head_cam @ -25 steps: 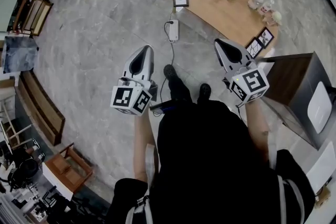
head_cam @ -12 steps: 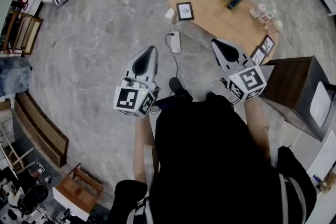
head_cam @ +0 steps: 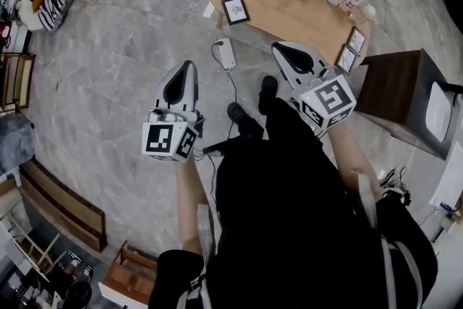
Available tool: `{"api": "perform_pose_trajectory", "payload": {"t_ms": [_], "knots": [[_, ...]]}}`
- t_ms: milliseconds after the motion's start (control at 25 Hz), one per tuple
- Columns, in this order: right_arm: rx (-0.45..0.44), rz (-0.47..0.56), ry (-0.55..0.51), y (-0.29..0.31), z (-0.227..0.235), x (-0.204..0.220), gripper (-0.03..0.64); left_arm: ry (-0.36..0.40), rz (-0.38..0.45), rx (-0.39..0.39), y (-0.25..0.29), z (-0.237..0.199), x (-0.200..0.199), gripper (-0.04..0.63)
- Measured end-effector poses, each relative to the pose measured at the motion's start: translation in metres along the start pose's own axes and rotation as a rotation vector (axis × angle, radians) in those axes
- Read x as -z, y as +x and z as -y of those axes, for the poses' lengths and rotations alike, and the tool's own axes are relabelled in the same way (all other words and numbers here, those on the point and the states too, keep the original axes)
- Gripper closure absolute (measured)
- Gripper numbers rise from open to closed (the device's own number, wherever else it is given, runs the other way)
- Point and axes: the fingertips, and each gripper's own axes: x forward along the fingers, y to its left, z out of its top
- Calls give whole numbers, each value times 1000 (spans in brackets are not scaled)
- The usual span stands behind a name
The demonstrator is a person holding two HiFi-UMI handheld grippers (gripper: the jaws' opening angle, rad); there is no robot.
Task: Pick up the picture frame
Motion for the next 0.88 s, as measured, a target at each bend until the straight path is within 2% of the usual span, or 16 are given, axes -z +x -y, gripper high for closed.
{"api": "perform_pose_trajectory", "payload": {"t_ms": [440,600,880], "knots": [[-52,14,35,65,61,0,603,4,-6,-52,64,-21,-18,583],[-112,-1,55,100,88,2,603,1,-3,-85,92,-33,-34,583],[-212,-65,96,161,144,35,603,3,5,-169,156,-49,-41,583]]}}
